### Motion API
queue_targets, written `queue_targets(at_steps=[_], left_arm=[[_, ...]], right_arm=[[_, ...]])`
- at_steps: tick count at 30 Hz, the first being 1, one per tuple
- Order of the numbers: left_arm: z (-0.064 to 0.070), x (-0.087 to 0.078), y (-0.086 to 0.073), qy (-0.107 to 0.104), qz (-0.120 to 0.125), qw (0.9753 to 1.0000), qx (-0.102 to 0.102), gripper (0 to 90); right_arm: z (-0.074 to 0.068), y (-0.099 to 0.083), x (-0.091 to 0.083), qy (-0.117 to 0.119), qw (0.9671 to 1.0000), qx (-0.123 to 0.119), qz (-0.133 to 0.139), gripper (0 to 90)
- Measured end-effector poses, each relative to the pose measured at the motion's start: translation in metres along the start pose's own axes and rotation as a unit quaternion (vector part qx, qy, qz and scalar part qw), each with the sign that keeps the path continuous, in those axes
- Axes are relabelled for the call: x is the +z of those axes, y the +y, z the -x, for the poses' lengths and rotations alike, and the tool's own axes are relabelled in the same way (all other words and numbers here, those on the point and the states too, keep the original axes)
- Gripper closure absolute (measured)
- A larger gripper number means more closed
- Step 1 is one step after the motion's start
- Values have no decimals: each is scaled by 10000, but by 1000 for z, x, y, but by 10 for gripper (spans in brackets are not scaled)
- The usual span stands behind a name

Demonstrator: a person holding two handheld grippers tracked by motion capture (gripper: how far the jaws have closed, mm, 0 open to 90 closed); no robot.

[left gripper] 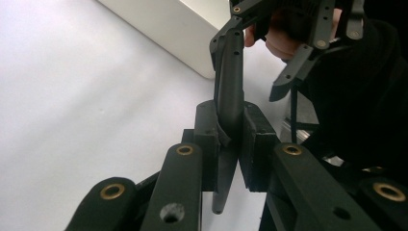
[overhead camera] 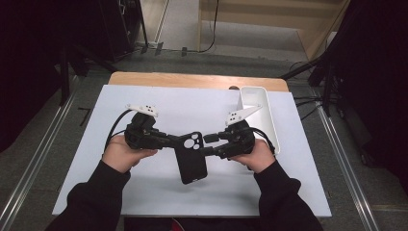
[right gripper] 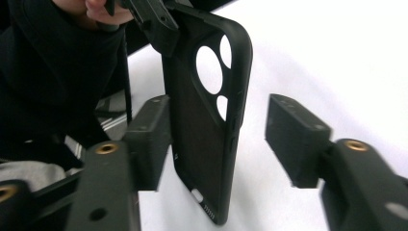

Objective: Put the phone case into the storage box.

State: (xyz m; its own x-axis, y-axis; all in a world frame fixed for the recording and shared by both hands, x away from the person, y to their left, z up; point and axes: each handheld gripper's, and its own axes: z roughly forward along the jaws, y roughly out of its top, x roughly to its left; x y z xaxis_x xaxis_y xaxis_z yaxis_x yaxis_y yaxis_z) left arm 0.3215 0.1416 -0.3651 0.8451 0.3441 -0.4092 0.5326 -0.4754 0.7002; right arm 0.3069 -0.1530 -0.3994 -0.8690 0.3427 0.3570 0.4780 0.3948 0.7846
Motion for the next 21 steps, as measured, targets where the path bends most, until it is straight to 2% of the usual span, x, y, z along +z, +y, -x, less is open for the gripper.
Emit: queue_targets(at_steps=[5, 9, 12, 13, 14, 17, 21], left_arm=[[2, -2, 1, 112, 24, 9999, -2, 790], [2, -4, 2, 268, 20, 9996, -38, 789], [2, -5, 2, 371, 11, 9993, -73, 789], [2, -5, 2, 415, 19, 9991, -85, 789], [1, -6, 2, 490, 36, 9987, -103, 789], [1, -6, 2, 559, 46, 9984, -118, 789], [1, -7, 2, 682, 91, 9975, -144, 789]], right_arm=[[0, -1, 1, -116, 9998, -49, 123, 321], [1, -2, 2, -300, 9993, -19, 241, 241], [1, -3, 3, -338, 9990, -14, 283, 226], [1, -4, 5, -497, 9984, -51, 277, 225], [1, -4, 6, -551, 9981, -64, 272, 222], [1, -4, 7, -588, 9979, -62, 248, 184], [2, -6, 11, -763, 9970, -75, 135, 145]])
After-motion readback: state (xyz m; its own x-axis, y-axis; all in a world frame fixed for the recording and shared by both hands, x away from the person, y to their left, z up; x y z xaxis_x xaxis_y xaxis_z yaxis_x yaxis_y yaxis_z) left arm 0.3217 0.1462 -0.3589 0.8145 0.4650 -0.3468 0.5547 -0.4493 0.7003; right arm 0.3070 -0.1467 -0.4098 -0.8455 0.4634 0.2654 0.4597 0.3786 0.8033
